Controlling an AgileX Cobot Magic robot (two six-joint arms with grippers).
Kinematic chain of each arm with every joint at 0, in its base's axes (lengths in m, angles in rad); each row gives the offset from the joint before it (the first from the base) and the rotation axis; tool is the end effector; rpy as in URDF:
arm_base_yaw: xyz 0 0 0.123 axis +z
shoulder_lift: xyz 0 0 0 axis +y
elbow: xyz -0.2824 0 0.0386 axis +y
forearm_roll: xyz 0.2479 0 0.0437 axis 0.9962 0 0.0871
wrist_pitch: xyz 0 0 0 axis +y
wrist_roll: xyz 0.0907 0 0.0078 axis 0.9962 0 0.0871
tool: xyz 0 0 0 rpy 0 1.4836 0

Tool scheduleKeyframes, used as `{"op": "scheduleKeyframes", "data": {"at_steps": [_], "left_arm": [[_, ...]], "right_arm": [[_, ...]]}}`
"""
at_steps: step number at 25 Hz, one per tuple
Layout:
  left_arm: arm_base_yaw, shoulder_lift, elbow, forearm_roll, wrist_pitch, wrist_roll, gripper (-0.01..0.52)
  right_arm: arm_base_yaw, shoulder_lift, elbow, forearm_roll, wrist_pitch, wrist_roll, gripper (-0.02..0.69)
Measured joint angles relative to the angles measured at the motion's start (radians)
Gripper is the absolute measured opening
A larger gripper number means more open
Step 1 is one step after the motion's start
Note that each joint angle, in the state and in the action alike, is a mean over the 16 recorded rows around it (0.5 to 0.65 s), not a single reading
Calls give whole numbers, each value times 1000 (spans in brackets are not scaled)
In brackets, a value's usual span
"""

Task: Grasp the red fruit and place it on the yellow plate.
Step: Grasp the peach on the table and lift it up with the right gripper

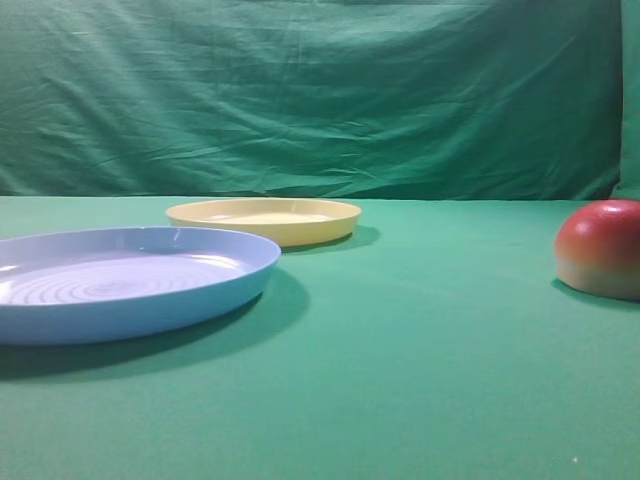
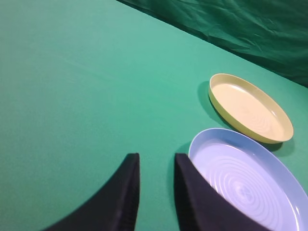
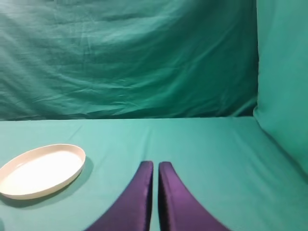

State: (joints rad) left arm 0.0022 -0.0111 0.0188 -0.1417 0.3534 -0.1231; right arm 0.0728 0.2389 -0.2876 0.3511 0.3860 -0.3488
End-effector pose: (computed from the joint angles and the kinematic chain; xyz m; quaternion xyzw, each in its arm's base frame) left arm 0.0530 -0.0044 0.1758 -0.0878 0.7911 -0.0959 0.5977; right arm 0.0671 0.0168 0.2625 -0.0772 0.7787 0.0667 0.6190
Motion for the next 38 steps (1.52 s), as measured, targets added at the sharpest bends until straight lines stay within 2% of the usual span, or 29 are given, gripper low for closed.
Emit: {"op": "scheduleKeyframes", "data": {"at_steps": [7,17,22,31,34,38], "left_arm": [[0,0,0,0,0,0,157],[0,0,0,0,0,0,157],[0,0,0,0,0,0,157],[0,0,0,0,0,0,157],[0,0,0,0,0,0,157],[0,0,0,0,0,0,157]], "right_arm": [[0,315,-190,-23,193,-80,0],[13,666,-340,-17,396,-93,0],[73,783,-356,-14,396,-90,0],[226,937,-359,-87,289,-50,6],[261,967,-365,-125,248,-35,50],[279,995,-380,-165,198,-8,184]]}}
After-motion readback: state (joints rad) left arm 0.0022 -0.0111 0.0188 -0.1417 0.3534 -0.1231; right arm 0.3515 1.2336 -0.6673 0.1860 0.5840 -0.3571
